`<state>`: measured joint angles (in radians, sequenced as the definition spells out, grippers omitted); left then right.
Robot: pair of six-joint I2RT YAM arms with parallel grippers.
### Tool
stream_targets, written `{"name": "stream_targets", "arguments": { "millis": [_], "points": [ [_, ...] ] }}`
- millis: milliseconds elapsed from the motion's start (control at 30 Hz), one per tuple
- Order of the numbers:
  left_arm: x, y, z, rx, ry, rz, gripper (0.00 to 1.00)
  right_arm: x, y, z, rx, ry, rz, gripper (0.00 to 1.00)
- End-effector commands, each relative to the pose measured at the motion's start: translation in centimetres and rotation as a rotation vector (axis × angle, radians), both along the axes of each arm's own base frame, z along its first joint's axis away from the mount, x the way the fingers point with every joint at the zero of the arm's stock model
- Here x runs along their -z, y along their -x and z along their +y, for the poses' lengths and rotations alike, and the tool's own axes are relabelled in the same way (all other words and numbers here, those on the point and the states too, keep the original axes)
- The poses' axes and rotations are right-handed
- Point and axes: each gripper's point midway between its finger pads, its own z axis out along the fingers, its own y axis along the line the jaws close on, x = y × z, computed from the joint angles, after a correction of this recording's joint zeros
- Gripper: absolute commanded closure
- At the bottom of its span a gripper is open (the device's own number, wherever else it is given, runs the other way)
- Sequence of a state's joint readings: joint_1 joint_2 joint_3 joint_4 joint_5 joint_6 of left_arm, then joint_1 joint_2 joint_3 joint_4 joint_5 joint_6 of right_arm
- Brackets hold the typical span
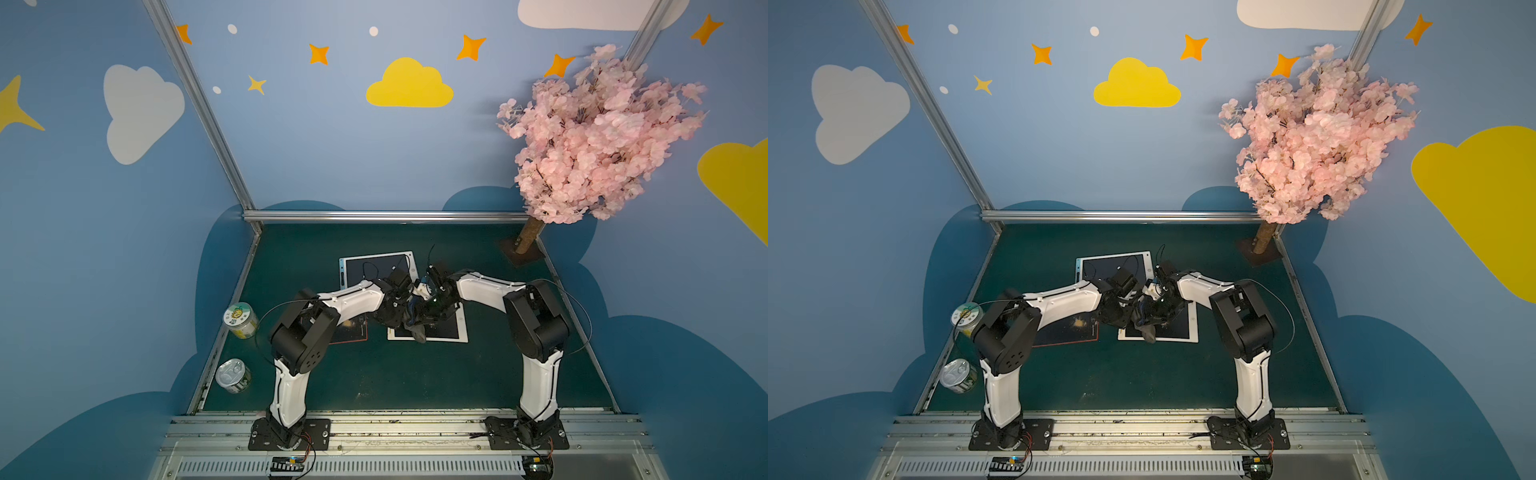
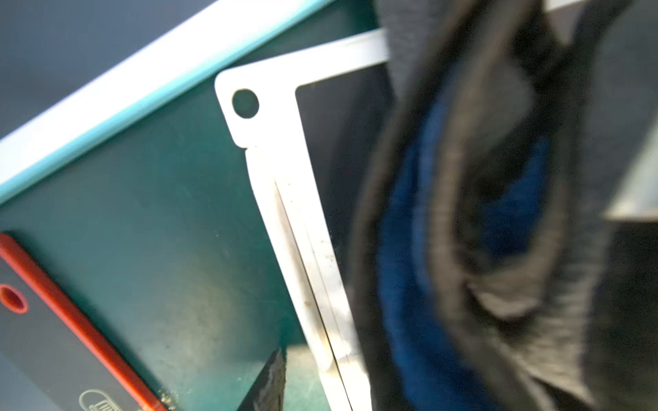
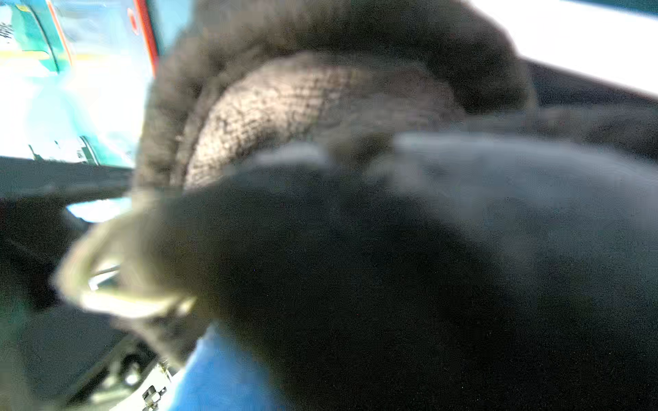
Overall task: Wipe the drawing tablet
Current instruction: Wipe the dirt from the drawing tablet.
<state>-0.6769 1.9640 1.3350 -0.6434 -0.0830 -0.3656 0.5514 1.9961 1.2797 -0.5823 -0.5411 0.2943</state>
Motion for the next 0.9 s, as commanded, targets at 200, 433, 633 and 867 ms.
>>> {"name": "stream_targets", "arguments": {
  "millis": [200,433,633,867],
  "points": [
    [1.1,0.6,0.4,0.004,-0.038,0.041,0.60,3.5,2.8,-9.2,0.106,0.285,0.107,1.00],
    [1.6,0.8,0.5,-0.002,-0.041,0.053,0.60,3.4,3.3,-12.9,0.169,0.360,0.115,1.00],
    [1.6,0.7,0.3,-0.003,-0.036,0.052,0.61,2.8,3.7,-13.8,0.215,0.340,0.126,1.00],
    [1.6,0.8,0.4,-0.004,-0.036,0.054,0.61,2.1,4.4,-14.4,0.253,0.350,0.146,1.00]
  ]
}}
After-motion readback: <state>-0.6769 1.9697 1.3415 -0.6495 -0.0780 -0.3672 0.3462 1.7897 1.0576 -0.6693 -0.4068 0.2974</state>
